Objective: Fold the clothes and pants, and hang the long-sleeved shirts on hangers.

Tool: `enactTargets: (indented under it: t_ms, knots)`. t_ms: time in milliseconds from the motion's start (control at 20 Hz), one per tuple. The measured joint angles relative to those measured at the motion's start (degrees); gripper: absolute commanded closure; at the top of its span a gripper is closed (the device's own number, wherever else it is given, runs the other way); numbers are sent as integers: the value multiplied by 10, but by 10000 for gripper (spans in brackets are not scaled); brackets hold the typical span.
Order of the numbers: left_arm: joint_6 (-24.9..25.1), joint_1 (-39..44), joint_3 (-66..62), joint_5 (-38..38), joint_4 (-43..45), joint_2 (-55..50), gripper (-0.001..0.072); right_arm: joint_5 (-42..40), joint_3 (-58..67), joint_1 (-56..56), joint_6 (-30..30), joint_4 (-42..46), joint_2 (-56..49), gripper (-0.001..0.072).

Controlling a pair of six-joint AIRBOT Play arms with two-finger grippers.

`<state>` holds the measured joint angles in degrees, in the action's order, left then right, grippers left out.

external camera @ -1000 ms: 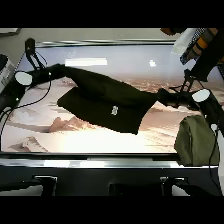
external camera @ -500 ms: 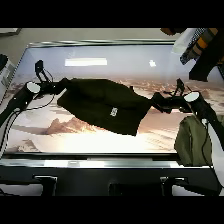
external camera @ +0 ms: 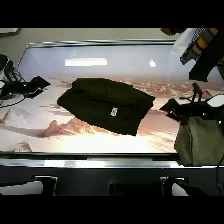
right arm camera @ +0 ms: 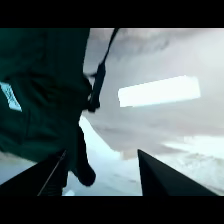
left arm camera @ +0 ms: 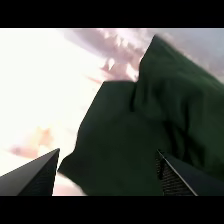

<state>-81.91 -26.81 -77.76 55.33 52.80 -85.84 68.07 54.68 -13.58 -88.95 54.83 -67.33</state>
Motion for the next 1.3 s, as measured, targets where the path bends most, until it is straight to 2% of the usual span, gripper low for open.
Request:
enactTargets:
  t_ms: [150,300,550,800,900,950,1100,1300]
  knots:
    - [0,-23,10,51,0,5,31,-7,-84,52,1,-22,28,211]
    - [0,-32,28,74,-1,7,31,-61,-143,127,-7,-44,39,212]
    - [0,-36,56,79,-1,7,31,-153,-186,202,-31,-60,28,214]
    - [-1,-37,65,76,-1,5,31,-211,-195,217,-2,-124,-18,243]
    - [-1,-38,66,75,-1,4,31,-218,-196,219,4,-139,-40,455]
    - [-1,-38,66,75,-1,4,31,-222,-196,220,7,-147,-46,607]
    - [-1,-38,68,75,-1,4,31,-225,-195,220,14,-167,-46,680]
    - [0,-34,101,71,-2,4,31,-216,-187,193,-34,-149,5,680]
